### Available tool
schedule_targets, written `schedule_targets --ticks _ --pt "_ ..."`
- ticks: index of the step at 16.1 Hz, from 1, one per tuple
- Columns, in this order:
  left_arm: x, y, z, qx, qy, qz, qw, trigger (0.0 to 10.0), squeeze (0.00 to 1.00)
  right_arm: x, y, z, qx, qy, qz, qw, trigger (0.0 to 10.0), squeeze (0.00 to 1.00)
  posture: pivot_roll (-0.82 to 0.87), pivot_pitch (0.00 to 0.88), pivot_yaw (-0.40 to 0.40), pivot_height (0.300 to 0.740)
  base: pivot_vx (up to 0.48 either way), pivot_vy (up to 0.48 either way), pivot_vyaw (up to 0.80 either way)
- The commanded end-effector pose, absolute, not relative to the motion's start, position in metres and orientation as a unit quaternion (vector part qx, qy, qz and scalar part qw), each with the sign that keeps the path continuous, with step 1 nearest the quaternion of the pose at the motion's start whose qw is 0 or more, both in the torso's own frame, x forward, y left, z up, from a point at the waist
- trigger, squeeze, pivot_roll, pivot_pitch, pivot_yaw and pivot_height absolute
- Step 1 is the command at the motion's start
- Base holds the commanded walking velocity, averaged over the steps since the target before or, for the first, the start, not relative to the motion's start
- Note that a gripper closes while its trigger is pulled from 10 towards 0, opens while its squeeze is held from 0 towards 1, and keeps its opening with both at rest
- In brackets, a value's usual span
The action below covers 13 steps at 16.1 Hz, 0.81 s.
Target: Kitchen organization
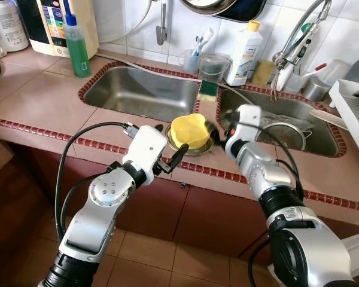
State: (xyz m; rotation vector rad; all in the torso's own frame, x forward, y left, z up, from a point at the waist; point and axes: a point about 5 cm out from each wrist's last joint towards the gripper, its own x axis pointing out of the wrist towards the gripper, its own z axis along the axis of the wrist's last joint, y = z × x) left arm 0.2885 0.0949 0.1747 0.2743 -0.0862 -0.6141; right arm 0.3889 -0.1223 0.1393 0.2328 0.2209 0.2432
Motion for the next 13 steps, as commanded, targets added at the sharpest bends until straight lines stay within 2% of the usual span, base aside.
schedule_targets --ticks 1,6,8,9,10,11,12,13 --pt "0.2863 0.0912 0.1786 0.140 -0.049 -0.305 0.941 10.0 0.00 0.3923 -0.1229 0.1468 0.114 0.100 0.127 0.980 10.0 0.00 0.06 0.000 -0.124 0.740 0.000 0.000 0.00" --pt "0.2859 0.0907 0.1788 0.138 -0.050 -0.300 0.943 10.0 0.00 0.3920 -0.1226 0.1439 0.112 0.100 0.145 0.978 10.0 0.00 0.06 0.000 -0.125 0.740 0.000 0.000 0.00" --pt "0.2855 0.0908 0.1783 0.137 -0.049 -0.299 0.943 10.0 0.00 0.3922 -0.1219 0.1437 0.117 0.102 0.151 0.976 9.5 0.00 0.06 0.000 -0.125 0.740 0.000 0.000 0.00" --pt "0.2853 0.0908 0.1783 0.137 -0.048 -0.299 0.943 10.0 0.00 0.3926 -0.1224 0.1440 0.115 0.102 0.149 0.977 4.7 0.00 0.07 0.000 -0.126 0.740 0.000 0.000 0.00" --pt "0.2853 0.0906 0.1785 0.137 -0.048 -0.298 0.944 10.0 0.00 0.3933 -0.1236 0.1444 0.112 0.102 0.144 0.978 4.7 0.00 0.07 0.000 -0.128 0.740 0.000 0.000 0.00" --pt "0.2850 0.0913 0.1790 0.136 -0.049 -0.295 0.944 10.0 0.00 0.3939 -0.1240 0.1457 0.108 0.102 0.151 0.977 1.8 0.00 0.07 0.000 -0.131 0.740 0.000 0.000 0.00" --pt "0.2849 0.0922 0.1789 0.138 -0.049 -0.292 0.945 10.0 0.00 0.3946 -0.1249 0.1467 0.109 0.102 0.152 0.977 1.8 0.00 0.07 0.000 -0.135 0.740 0.000 0.000 0.00" --pt "0.2849 0.0927 0.1787 0.138 -0.048 -0.291 0.946 10.0 0.00 0.3954 -0.1259 0.1486 0.109 0.101 0.153 0.977 1.3 0.00 0.07 0.000 -0.136 0.740 0.000 0.000 0.00"
